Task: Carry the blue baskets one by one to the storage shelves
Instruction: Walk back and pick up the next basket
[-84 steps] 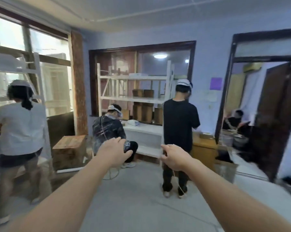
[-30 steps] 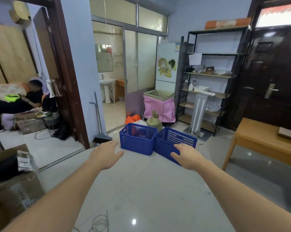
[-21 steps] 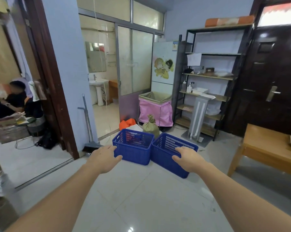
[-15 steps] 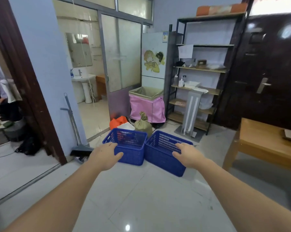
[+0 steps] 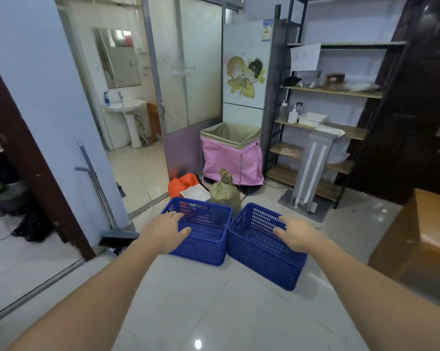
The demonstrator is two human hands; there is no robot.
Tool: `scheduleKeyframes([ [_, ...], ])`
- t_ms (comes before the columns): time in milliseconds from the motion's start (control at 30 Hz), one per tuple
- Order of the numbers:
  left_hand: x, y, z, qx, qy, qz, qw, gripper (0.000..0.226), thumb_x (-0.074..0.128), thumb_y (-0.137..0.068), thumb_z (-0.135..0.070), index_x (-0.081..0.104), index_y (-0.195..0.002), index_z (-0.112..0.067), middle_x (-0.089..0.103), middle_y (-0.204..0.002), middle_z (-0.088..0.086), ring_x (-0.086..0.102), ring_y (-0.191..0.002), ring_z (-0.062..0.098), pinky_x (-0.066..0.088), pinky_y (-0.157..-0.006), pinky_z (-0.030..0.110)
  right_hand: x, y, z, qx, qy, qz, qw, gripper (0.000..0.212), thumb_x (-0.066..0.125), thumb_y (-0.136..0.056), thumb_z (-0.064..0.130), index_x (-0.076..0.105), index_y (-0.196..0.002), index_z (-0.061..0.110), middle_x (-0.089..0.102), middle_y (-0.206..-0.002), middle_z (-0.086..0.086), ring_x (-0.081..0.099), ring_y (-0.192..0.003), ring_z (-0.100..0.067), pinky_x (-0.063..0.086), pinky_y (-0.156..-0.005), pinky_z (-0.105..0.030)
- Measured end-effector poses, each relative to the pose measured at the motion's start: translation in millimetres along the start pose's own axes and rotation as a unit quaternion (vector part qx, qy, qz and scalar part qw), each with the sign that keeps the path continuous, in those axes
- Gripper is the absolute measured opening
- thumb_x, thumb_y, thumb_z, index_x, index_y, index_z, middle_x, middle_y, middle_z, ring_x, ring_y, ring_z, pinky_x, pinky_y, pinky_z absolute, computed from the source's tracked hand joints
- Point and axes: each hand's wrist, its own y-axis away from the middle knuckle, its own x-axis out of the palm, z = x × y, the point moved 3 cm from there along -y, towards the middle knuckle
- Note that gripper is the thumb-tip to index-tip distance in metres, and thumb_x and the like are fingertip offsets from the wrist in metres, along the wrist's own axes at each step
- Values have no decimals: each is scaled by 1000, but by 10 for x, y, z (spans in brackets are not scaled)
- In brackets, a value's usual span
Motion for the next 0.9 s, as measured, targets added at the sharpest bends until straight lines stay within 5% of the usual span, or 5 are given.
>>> scheduleKeyframes([
  [333, 102, -1738, 991, -63, 1, 41, 997, 58, 45, -103, -53, 49, -151, -21, 56, -150, 1, 55, -133, 22, 46, -103, 39, 126, -2081, 670, -21, 15, 34, 999, 63, 45, -104, 43, 35, -158, 12, 44, -159, -8, 45, -142, -27, 34, -115, -38],
  [900, 850, -5333, 2151, -95, 38, 135, 986, 63, 46, -102, -52, 46, -154, -17, 53, -155, 6, 53, -138, 27, 44, -112, 44, 857, -5315, 1057, 69, -29, 122, 990, 66, 45, -104, 44, 30, -160, 12, 36, -164, -10, 39, -146, -31, 32, -119, -42],
])
